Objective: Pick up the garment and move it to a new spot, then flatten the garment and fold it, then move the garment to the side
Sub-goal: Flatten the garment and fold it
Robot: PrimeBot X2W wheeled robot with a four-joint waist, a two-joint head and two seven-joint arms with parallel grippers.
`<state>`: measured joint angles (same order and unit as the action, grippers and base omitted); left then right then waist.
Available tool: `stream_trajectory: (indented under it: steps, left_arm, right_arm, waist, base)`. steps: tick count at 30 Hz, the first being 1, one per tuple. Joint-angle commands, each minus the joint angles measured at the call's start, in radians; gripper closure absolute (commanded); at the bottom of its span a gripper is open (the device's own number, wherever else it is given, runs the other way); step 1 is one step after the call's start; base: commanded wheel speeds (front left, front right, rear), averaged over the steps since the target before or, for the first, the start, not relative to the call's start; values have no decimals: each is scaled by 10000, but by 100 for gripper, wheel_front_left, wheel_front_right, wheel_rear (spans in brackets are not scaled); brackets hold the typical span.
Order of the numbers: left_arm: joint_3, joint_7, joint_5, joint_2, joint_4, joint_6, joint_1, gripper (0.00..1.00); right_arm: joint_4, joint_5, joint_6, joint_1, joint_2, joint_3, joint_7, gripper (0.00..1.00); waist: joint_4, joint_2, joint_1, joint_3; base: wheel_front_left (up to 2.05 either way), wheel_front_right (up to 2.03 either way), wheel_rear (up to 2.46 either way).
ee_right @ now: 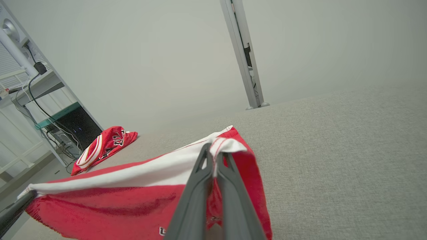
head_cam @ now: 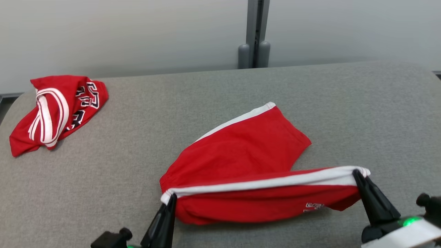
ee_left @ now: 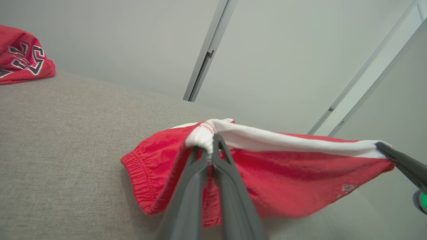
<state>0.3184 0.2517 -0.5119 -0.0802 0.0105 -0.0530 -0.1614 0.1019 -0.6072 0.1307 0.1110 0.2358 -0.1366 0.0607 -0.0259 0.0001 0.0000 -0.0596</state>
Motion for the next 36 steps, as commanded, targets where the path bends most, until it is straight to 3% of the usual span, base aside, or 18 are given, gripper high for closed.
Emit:
stream_trajectory:
  steps: [1,7,22,36]
  left_arm:
    - [-82,17,-115,12,186,29,417,100]
    - [-58,-117,-352,140,1396,132,1998,100]
    - [518,-195,-917,261,4675,479,5095,100]
    - [1721,-35,-1909,268,5680,1089,6547,100]
  right_arm:
    - [-231,24,3,-364,149,14,-85,100]
    - [-1605,-25,3,-2204,531,-294,-310,100]
    - [-5997,-960,3,-7006,1126,-2321,-531,100]
    - [-8978,-1629,3,-9726,954,-4356,-324,100]
  waist:
    - [184,-1,0,-206]
    - [557,-1,0,-772]
    - [1364,-1,0,-2039]
    - [1753,-1,0,-2640]
  base:
    - [0,0,0]
    - [0,0,0]
    - [0,0,0]
    - [0,0,0]
